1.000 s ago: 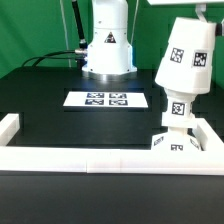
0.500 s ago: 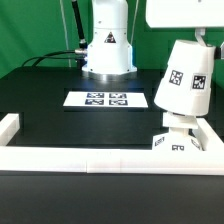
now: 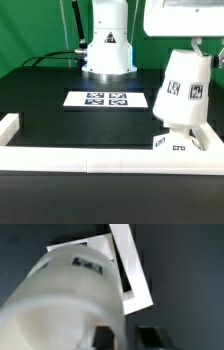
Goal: Assemble lamp
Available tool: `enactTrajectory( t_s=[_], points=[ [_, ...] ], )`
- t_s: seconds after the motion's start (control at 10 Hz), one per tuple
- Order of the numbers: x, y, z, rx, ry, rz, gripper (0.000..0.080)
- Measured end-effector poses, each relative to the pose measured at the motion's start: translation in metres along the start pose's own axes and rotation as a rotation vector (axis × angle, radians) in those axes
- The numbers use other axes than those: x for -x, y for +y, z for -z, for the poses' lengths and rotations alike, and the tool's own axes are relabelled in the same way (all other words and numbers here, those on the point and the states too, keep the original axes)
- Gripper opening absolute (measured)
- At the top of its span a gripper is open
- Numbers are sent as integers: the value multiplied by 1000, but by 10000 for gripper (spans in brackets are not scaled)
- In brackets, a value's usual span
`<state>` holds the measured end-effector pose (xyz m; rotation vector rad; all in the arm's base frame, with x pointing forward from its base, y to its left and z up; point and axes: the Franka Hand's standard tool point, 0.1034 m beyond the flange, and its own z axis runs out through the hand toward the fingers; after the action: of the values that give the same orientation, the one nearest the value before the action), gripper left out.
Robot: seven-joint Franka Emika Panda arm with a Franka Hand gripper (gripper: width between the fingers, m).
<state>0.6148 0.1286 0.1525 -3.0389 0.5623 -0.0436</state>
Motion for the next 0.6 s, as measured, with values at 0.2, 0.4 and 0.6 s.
enactTrajectory(
  t_s=[0.2,0.4,0.6],
  points=[
    [0,-1,2,-1,0,1,440],
    [0,3,9,-1,-4,-2,587],
    [8,10,21,2,-25,-20,675]
  ],
)
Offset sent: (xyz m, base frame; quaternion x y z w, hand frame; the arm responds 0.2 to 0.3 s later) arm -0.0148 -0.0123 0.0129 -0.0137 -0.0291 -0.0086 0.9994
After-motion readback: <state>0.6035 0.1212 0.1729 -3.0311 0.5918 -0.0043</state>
